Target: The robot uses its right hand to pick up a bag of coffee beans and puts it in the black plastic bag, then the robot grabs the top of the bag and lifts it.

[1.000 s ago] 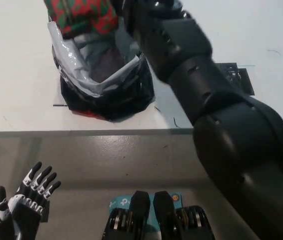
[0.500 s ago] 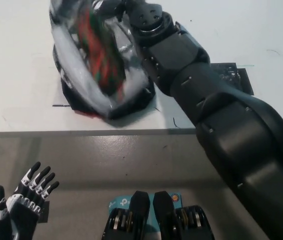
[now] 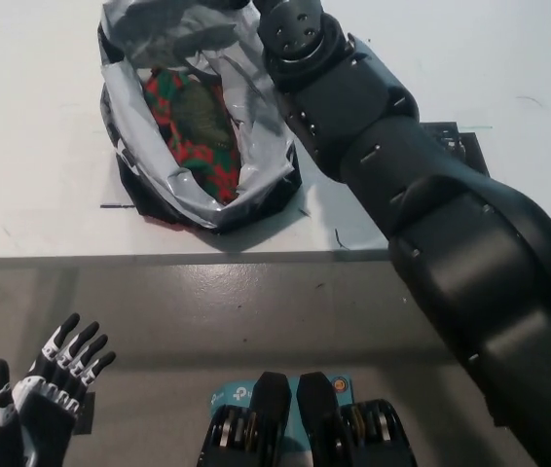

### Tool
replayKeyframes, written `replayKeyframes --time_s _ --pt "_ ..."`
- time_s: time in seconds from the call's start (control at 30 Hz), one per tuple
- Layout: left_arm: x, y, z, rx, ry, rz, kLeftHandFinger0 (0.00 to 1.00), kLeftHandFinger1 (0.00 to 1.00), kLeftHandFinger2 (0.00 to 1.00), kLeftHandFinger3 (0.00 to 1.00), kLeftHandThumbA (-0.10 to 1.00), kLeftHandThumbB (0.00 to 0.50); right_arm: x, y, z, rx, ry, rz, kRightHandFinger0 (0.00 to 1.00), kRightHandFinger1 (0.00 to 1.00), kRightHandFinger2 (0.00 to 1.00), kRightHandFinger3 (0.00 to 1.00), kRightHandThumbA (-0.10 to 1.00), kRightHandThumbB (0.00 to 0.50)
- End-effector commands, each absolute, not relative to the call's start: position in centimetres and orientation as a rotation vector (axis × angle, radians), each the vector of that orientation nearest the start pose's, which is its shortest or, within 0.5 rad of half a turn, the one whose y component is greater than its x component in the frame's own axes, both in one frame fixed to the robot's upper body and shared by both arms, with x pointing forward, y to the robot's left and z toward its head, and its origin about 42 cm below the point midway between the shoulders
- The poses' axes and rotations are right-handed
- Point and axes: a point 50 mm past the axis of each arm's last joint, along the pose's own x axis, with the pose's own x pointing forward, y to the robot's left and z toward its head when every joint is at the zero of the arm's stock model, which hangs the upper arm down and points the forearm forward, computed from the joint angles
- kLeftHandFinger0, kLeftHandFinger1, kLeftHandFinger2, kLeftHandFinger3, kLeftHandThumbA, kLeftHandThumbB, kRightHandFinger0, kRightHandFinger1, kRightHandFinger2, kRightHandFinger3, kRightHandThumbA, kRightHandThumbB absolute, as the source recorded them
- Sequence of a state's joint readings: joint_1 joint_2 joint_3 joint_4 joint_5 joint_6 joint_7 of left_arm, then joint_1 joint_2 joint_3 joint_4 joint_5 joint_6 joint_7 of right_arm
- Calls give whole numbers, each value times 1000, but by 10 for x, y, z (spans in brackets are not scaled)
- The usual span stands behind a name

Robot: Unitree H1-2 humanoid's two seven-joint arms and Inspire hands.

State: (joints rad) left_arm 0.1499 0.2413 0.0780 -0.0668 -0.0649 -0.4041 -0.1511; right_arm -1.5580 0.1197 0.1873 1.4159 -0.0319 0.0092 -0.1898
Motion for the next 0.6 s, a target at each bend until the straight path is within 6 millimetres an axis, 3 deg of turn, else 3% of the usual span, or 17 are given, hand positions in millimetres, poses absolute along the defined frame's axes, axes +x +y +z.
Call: replayKeyframes --time_s 0.0,0.03,0.07,0.1,0.13,0.2,0.27,0.3,0.33,0.37,0.4,0.43,0.5,0.53,0.57 --pt "229 308 131 237 -382 -102 1000 1000 1000 1000 998 295 566 16 469 -540 -347 329 1000 1000 1000 1000 955 461" --pt "228 308 131 236 -387 -101 1000 1000 1000 1000 998 295 566 16 469 -547 -349 329 1000 1000 1000 1000 955 461" --pt "227 310 137 229 -415 -98 1000 1000 1000 1000 967 263 567 12 472 -554 -358 324 1000 1000 1000 1000 986 455" --pt "225 311 149 233 -457 -87 1000 1000 1000 1000 972 282 568 8 474 -563 -371 321 1000 1000 1000 1000 991 440" --pt "222 311 169 235 -518 -75 1000 1000 1000 1000 986 342 570 1 477 -582 -386 317 1000 1000 1000 1000 1000 422" --pt "216 311 202 240 -616 -63 1000 1000 1000 1000 1000 374 573 -9 481 -613 -406 309 1000 1000 1000 1000 1000 410" --pt "207 311 241 241 -742 -72 1000 1000 1000 1000 989 312 576 -21 483 -626 -415 293 1000 1000 1000 1000 1000 408" --pt "199 309 280 230 -866 -90 1000 1000 1000 1000 984 342 579 -33 484 -640 -416 277 1000 1000 1000 1000 1000 422" --pt "196 308 299 237 -928 -82 1000 1000 1000 1000 993 396 580 -38 484 -646 -423 270 1000 1000 1000 1000 1000 417" --pt "193 307 318 260 -994 -62 1000 1000 1000 1000 1000 419 581 -44 482 -644 -428 264 1000 1000 1000 1000 1000 417" --pt "190 307 330 276 -1037 -46 1000 1000 1000 1000 1000 419 582 -48 481 -642 -431 261 1000 1000 1000 1000 1000 417" --pt "190 309 361 305 -1158 -45 1000 1000 1000 1000 983 410 584 -58 479 -637 -437 252 1000 1000 1000 1000 1000 408" --pt "190 312 379 313 -1216 -59 1000 1000 1000 1000 1000 423 584 -65 478 -631 -439 249 1000 1000 1000 1000 1000 399" --pt "191 313 394 327 -1242 -39 1000 1000 1000 1000 983 480 585 -70 478 -619 -439 248 1000 1000 1000 1000 1000 413" --pt "193 313 410 344 -1274 -12 1000 1000 1000 1000 971 499 586 -77 479 -609 -438 245 1000 1000 1000 1000 1000 413"
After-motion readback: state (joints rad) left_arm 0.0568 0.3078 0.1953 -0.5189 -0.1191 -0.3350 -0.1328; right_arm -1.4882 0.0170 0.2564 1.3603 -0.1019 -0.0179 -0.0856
